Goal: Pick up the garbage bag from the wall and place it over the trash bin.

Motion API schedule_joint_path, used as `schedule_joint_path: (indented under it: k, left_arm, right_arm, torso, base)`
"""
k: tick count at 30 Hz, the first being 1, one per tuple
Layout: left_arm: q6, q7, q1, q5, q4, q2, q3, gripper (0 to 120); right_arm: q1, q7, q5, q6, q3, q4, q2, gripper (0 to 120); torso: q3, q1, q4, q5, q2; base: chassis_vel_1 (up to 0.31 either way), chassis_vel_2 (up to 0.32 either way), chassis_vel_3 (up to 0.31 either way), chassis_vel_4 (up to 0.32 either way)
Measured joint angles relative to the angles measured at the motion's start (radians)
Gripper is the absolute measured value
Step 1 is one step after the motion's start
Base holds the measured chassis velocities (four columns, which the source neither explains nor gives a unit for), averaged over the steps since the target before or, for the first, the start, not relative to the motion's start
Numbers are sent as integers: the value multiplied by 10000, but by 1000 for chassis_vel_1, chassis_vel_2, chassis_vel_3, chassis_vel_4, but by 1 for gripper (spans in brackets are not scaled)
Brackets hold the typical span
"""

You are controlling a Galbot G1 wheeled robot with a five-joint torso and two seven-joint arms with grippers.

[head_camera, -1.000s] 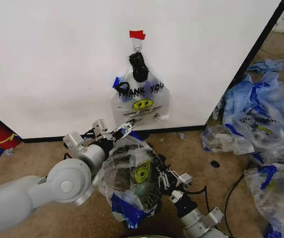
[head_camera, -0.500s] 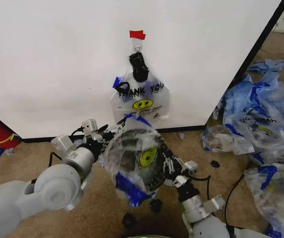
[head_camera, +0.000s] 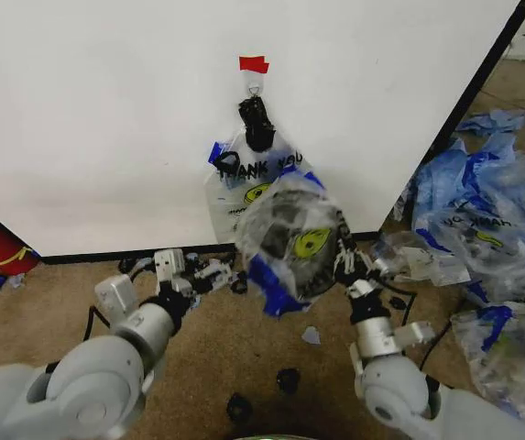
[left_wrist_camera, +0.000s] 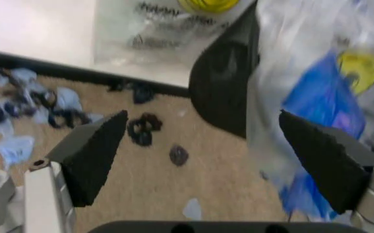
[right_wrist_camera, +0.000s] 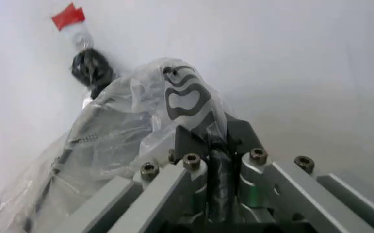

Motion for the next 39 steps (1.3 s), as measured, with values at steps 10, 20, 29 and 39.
schedule_joint_path:
  k: [10, 20, 29, 39]
  left_arm:
    - [54, -132, 47, -235, -107, -290, 33, 94]
    - [35, -142, 246, -334, -49, -875, 43, 94]
    - [18, -144, 231, -390, -31, -963, 37, 95]
    - [19, -203, -7, -632, -62, -808, -89, 98]
  right_arm:
    - [253, 56, 108, -100, 36, 12, 84, 1]
    - [500, 245, -284, -226, -570, -44, 338, 1]
    - [481, 279, -370, -246, -606, -32, 323, 1]
    - [505, 340, -492, -296, -633, -128, 310, 1]
  torso:
    - [0, 0, -1, -1, 0]
    - [0, 0, -1, -1, 0]
    - [0, 0, 0, 0, 0]
    - [0, 0, -1, 0, 0]
  base:
    - [0, 0, 0, 0]
    - [0, 0, 0, 0]
    - [0, 0, 0, 0]
    - [0, 0, 0, 0]
